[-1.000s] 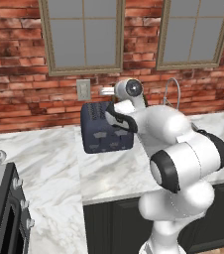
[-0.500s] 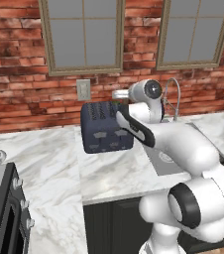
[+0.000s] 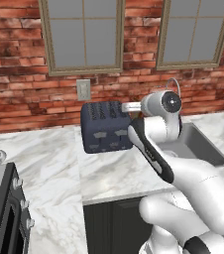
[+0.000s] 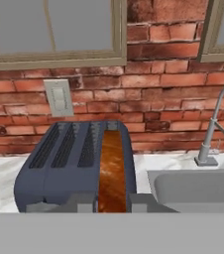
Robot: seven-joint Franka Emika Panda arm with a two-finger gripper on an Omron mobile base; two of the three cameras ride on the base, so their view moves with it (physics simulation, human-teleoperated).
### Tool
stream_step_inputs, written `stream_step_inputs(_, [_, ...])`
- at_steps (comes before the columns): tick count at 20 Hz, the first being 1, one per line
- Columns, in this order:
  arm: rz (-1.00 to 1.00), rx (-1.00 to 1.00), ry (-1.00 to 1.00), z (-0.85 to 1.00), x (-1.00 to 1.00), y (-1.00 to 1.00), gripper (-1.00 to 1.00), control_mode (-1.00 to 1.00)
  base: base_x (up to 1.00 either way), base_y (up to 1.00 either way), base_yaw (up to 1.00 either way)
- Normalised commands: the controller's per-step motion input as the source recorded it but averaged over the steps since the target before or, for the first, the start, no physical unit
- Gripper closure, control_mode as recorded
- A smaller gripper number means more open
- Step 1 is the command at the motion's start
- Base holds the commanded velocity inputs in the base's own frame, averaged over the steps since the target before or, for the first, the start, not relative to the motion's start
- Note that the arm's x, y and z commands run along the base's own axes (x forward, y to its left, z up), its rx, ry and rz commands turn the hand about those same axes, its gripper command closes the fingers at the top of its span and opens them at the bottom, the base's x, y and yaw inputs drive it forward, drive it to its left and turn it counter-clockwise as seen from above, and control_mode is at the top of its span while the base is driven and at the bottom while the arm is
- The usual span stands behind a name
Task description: Start the toaster. Once the lever pops up, take the bread to the plate on the dining counter.
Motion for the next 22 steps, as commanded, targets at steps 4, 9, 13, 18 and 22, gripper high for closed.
stream_step_inputs(4, [0.00,0.00,0.06,0.05,-0.68,-0.02,1.00,-1.00,0.00,0.00,0.00])
stream_step_inputs(9, [0.00,0.00,0.03,0.07,-0.52,-0.18,1.00,-1.00,0.00,0.00,0.00])
stream_step_inputs(13, [0.00,0.00,0.02,0.06,-0.45,-0.21,1.00,-1.00,0.00,0.00,0.00])
stream_step_inputs(18, [0.00,0.00,0.01,0.02,-0.28,-0.15,1.00,-1.00,0.00,0.00,0.00])
stream_step_inputs(22, [0.00,0.00,0.00,0.00,-0.21,-0.01,1.00,-1.00,0.00,0.00,0.00])
